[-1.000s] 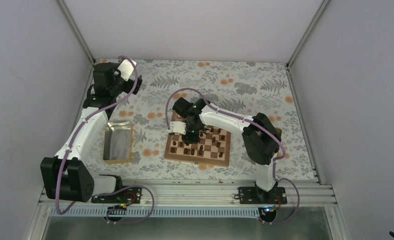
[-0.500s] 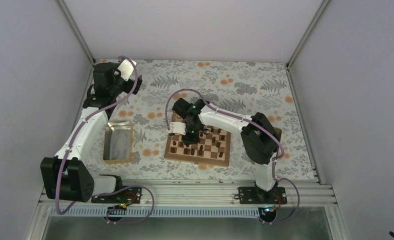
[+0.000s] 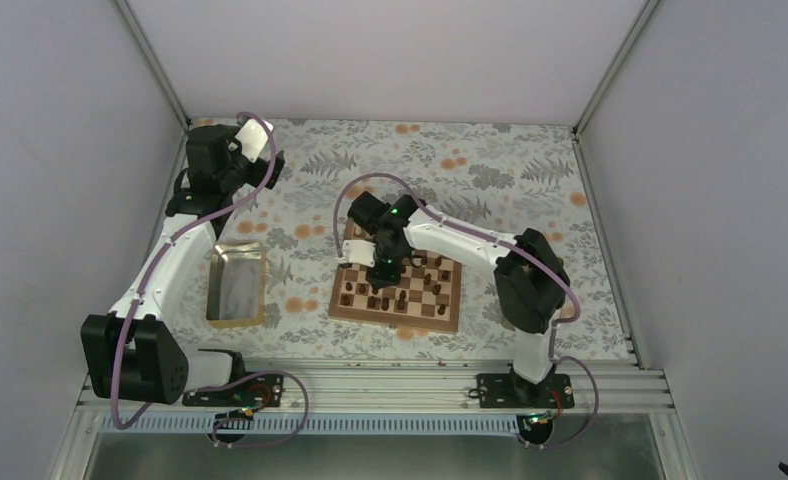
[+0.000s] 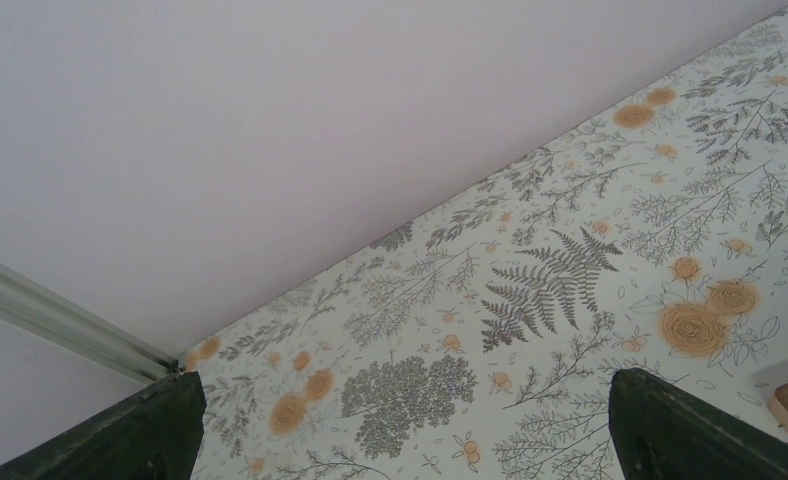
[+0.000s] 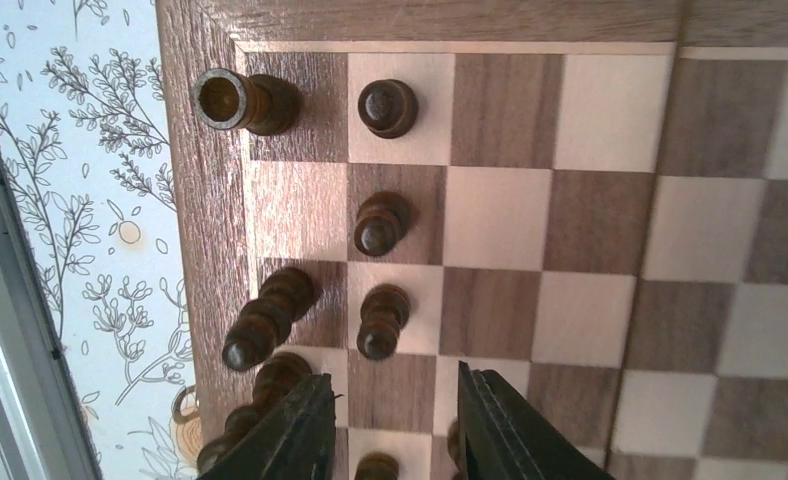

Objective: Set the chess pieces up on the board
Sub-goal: Place the chess piece on the chessboard, then pick up the chess piece from the chessboard.

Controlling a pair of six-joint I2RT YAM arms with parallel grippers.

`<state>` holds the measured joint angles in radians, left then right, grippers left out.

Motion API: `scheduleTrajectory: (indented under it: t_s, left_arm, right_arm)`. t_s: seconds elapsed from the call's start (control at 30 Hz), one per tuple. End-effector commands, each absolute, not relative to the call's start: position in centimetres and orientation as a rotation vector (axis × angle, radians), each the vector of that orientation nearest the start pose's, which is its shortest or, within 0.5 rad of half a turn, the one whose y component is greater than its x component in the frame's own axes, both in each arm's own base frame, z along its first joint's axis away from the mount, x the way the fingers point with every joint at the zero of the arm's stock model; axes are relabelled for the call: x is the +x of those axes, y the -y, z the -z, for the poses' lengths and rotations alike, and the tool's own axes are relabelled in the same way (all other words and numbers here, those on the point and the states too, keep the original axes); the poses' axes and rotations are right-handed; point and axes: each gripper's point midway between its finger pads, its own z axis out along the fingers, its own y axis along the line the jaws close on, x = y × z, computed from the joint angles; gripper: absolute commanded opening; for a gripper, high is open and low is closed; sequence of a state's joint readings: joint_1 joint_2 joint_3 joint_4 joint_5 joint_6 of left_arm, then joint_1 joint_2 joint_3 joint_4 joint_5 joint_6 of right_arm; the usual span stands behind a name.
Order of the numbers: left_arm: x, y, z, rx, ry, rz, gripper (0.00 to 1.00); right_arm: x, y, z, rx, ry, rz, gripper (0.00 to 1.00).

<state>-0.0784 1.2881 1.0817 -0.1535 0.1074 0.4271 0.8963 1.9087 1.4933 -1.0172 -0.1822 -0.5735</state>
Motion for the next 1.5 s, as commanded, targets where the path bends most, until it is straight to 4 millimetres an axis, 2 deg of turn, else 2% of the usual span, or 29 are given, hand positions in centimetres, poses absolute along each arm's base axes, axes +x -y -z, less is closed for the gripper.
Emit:
scheduleTrajectory:
  t_s: [0.0,0.1,0.23,0.57,0.93,1.3,1.47]
  left_arm:
    - [42.5,5.2,-29.5,0.557,-1.830,-0.125,1.00]
    - [42.4,5.2,-29.6,0.557,-1.828,-0.125,1.00]
    - [42.5,5.2,-29.6,0.557,-1.828,-0.126,1.00]
    - [42.4,5.2,-29.6,0.557,-1.829,-0.125,1.00]
    - [42.5,5.2,-29.5,0.557,-1.832,-0.126,1.00]
    - [42.5,5.2,-29.4,0.559,-1.833,-0.124,1.00]
    - [42.6,5.2,-29.2,0.561,-1.837,-0.122,1.00]
  right_arm:
    - [23.3,-32.0,-12.0,-1.950,-2.168,-0.248,0.35]
    - [24.8,-31.0,-13.2,-1.887,-2.176,-0.209,0.37]
    - [26.8,-29.1,-13.2,-1.817,-2.220,-0.174,0.38]
    - [29.0,-26.6,-9.7,-1.783,-2.304,-0.143,0.42]
    - [28.4,-25.5,-6.8,-1.833,-2.362,-0.137,0.40]
    - [28.1,-25.7,-5.8,-1.854,-2.374,-0.163,0.40]
    - [27.6,-25.5,-5.1,-1.875,-2.399,-0.181,0.32]
